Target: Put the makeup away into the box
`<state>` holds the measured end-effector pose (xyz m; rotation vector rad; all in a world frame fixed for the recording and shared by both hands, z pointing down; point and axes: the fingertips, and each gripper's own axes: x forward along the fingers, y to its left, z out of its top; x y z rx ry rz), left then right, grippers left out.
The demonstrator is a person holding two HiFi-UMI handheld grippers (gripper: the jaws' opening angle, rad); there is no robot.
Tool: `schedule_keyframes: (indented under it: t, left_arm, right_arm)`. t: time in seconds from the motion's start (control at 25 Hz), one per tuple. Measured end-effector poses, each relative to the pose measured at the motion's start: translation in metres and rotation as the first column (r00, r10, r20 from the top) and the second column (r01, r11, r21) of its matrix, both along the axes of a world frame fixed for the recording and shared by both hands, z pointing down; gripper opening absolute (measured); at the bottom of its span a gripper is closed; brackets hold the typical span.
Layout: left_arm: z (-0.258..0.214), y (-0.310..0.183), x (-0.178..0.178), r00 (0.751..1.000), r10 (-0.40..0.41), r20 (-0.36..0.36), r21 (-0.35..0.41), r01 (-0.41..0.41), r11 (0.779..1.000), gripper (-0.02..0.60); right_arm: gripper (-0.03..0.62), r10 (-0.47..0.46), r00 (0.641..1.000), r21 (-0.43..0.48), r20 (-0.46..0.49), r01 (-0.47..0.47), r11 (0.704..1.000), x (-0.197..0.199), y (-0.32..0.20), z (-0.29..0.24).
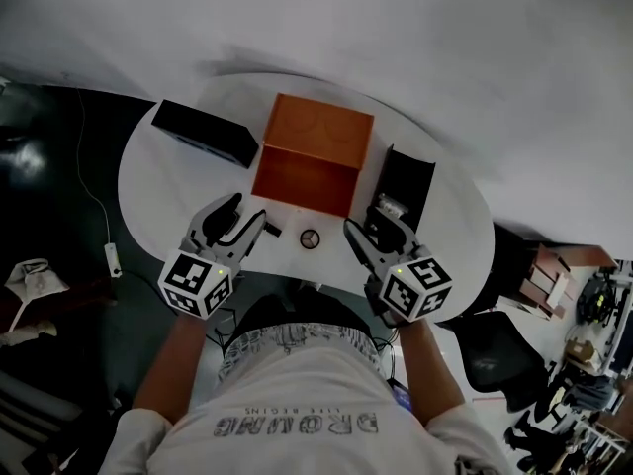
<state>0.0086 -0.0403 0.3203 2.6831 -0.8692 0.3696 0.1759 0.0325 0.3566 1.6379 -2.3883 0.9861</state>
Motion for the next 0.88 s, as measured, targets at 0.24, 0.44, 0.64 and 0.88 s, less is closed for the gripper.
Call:
schedule_keyframes:
  t: [0.24,0.44,0.64,0.88]
  left_arm:
    - [0.005,-0.013,0.009,1.0,0.001,0.017,-0.016,-0.001,1.0,0.218]
    - [0.014,-0.02,0.009,1.0,0.021,0.02,-0.03,-0.021,0.999,0.218]
    - [0.028,-0.029,0.005,0.997,0.072,0.011,-0.051,-0.071,0.996,0.218]
    - [0.043,-0.041,0.001,0.986,0.168,0.017,-0.066,-0.166,0.984,0.216]
  right_arm:
    - [0.235,0.002,1.0,-0.017,0.008,-0.001,1.0,0.008,-0.009,0.009]
    - [0.235,0.022,1.0,-0.035,0.009,-0.021,0.999,0.005,-0.012,0.017]
    - [0.235,0.061,0.998,-0.054,-0.015,-0.062,0.997,-0.002,-0.018,0.025]
    - [0.233,0.127,0.991,-0.099,-0.043,-0.13,0.987,-0.018,-0.025,0.042]
